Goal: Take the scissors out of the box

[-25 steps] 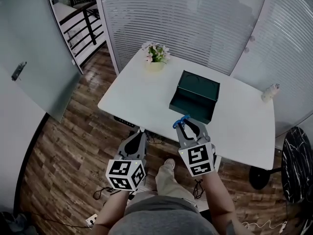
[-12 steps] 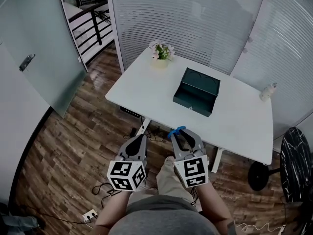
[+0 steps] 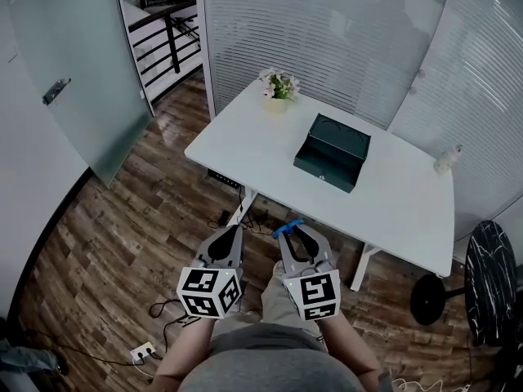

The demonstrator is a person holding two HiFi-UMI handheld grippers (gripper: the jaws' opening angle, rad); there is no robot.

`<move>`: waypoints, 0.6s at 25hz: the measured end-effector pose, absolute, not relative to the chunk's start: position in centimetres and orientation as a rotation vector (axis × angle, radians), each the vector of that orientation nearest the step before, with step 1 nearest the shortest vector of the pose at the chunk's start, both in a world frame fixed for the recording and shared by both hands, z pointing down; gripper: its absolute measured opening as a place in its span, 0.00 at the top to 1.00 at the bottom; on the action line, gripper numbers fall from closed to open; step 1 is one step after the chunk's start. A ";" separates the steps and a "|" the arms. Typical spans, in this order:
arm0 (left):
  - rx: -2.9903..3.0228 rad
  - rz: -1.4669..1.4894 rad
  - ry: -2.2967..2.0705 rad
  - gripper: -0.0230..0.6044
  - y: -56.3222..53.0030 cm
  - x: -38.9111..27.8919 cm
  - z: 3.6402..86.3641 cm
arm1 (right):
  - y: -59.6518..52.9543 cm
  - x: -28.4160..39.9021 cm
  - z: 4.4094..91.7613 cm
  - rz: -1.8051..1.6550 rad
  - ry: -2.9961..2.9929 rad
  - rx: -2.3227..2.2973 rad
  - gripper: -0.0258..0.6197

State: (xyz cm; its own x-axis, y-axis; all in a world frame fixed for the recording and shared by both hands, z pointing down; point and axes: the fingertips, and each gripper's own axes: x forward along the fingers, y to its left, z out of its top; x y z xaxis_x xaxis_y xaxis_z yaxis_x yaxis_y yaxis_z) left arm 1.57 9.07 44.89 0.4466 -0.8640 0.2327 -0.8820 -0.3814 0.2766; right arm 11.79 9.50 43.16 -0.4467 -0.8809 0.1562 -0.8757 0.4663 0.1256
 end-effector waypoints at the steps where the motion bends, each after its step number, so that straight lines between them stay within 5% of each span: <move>1: 2.347 0.075 -1.483 0.96 9.2 1.6 44.9 | 9.7 11.8 43.2 -0.039 -2.514 1.527 0.82; 15: 2.375 0.095 -1.484 0.95 9.7 2.0 44.5 | 10.1 12.8 42.9 -0.012 -2.547 1.545 0.82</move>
State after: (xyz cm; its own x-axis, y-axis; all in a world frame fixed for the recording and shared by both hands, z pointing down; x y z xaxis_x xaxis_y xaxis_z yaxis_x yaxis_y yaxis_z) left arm 2.03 9.69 44.47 0.4529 -0.8608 0.2320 -0.8833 -0.3980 0.2476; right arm 12.76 10.14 42.90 -0.4524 -0.8816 0.1348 -0.8802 0.4657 0.0912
